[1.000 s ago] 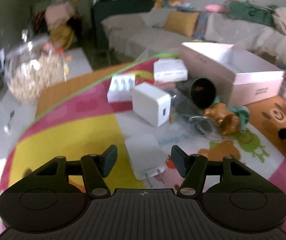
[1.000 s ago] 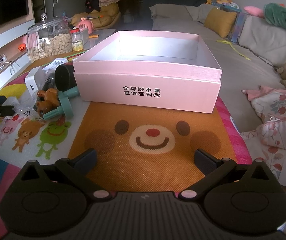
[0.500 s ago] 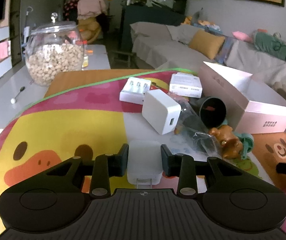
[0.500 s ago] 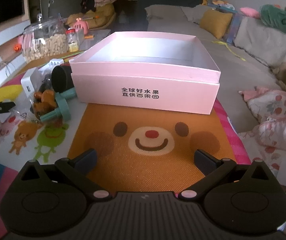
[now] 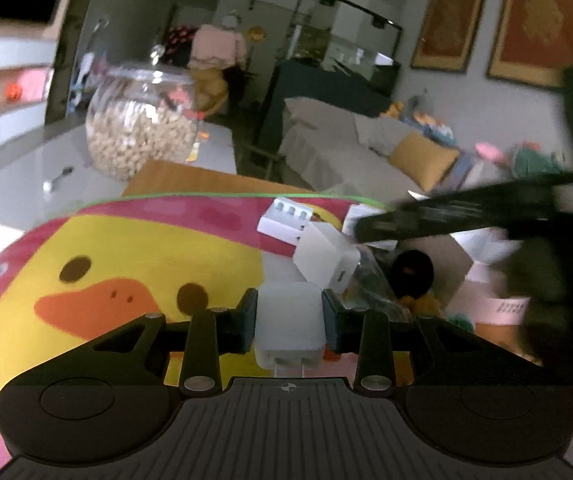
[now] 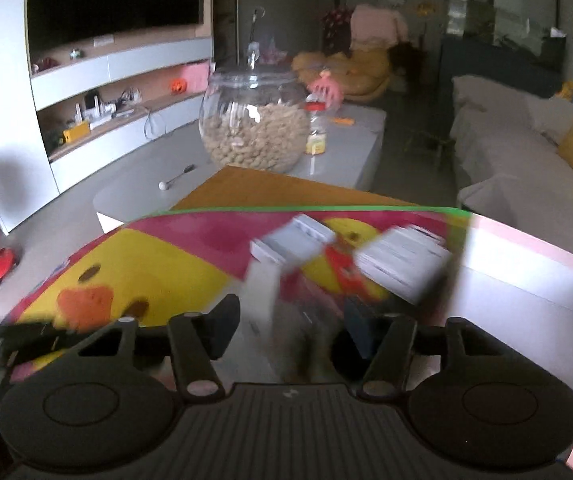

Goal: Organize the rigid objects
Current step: 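Carry the white charger block with the left tool into the pink box and release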

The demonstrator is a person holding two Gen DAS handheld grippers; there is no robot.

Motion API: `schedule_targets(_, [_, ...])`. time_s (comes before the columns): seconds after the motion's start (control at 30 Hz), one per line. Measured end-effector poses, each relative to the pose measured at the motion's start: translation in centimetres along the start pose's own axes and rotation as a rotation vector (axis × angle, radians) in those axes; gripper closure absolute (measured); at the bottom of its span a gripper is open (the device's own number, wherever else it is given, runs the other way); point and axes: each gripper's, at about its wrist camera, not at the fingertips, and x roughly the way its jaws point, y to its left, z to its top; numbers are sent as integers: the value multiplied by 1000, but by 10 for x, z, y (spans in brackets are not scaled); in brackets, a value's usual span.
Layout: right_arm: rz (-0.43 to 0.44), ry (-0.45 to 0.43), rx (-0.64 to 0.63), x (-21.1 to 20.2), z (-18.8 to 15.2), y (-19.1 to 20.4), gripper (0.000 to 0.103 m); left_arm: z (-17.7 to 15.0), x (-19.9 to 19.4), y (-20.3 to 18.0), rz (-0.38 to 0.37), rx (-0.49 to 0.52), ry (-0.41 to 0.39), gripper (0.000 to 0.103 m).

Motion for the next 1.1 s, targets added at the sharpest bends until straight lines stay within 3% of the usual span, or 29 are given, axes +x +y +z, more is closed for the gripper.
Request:
schedule_targets(0.17, [1, 125, 45, 66, 17, 3, 64, 0, 2, 2, -19, -10, 11, 66])
schedule_targets(0.2, [0, 127, 30, 69, 17, 4, 78, 0, 2, 2, -23, -12, 11, 66])
schedule_targets(0.23, [13, 133, 18, 67, 16, 5, 81, 0, 2, 3, -26, -16, 12, 66])
schedule_targets(0.4, [102, 116, 67, 15, 3, 2, 81, -1, 0, 3, -30, -15, 7, 66])
schedule_targets(0.57, [105, 49, 133, -63, -39, -14, 81, -2, -2, -5, -40, 24, -3, 66])
schedule_targets(0.67, [43, 11, 197, -109, -73, -33, 81, -8, -7, -18, -144, 57, 55, 66])
schedule_targets(0.8, [-132, -49, 252, -151, -117, -59, 81, -9, -12, -68, -285, 175, 138, 66])
schedule_targets(0.93, [-213, -70, 330, -177, -141, -88, 81, 34, -3, -127, -331, 250, 60, 66])
schedule_targets(1.03, [-243, -104, 346, -184, -150, -98, 81, 80, 27, -168, -426, 222, -19, 63])
schedule_targets(1.1, [-241, -115, 357, -183, -152, -101, 81, 99, 67, -189, -432, 209, 26, 63])
